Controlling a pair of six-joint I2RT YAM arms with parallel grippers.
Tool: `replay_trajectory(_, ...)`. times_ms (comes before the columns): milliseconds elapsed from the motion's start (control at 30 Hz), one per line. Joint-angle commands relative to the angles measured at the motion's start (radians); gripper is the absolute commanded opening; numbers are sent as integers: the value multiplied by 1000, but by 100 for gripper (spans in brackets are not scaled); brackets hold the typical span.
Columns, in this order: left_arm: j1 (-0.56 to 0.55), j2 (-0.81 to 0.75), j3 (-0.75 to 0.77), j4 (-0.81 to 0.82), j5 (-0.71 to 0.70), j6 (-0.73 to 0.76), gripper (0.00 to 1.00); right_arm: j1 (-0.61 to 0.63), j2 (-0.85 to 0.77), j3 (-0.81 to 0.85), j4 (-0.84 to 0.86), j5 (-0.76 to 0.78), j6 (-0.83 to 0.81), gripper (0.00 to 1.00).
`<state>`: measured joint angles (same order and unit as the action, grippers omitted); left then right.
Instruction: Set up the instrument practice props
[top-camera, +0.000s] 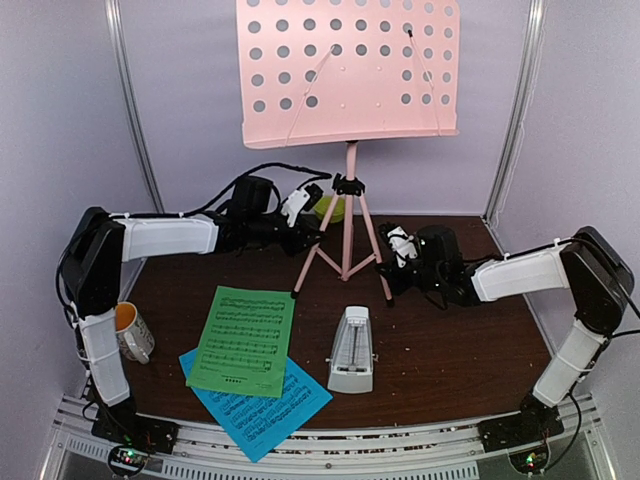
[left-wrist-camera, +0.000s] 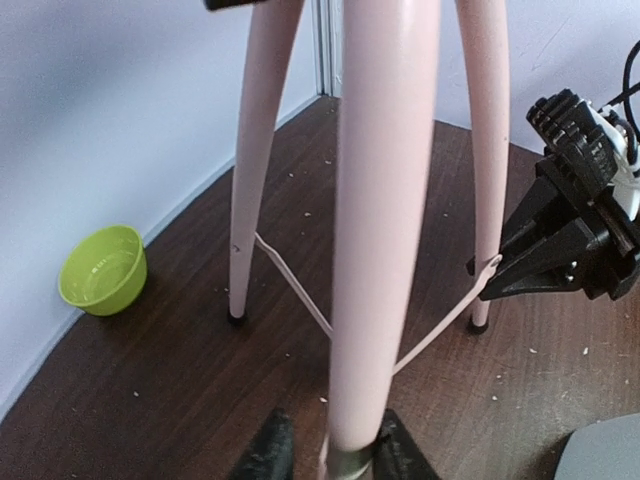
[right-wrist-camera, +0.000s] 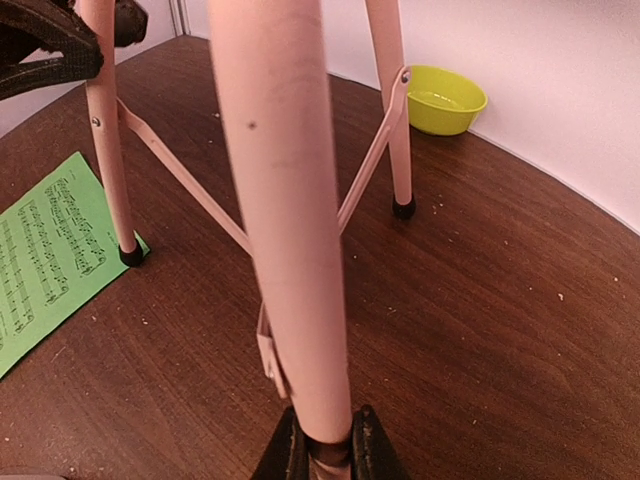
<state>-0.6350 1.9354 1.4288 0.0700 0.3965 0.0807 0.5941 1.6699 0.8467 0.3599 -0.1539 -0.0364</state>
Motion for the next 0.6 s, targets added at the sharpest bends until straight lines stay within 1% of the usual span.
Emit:
replay_trajectory(0,47,-75,-41,108,-18,-18,38,-27,-3,17,-50,-19,15,0)
replay_trajectory(67,48,-93,-74,118,-17,-1,46,-27,-1,18,-58,-28,3,0)
replay_trajectory(133,49,-106,-103,116,-4,19,52,-28,-1,18,-63,-33,-7,0)
replay_trajectory(333,51,-92,-179,137,50,54,59,-28,3,31,-71,-53,-9,0)
replay_trajectory(433,52,-70,-205,169,79,45,61,-28,2,35,-83,-57,-8,23)
replay_trajectory(533,51,-58,-236,223,90,39,67,-28,-2,14,-64,-66,-7,48)
replay_trajectory(567,51,-50,-235,225,87,45,69,-28,0,10,-57,-69,-5,51)
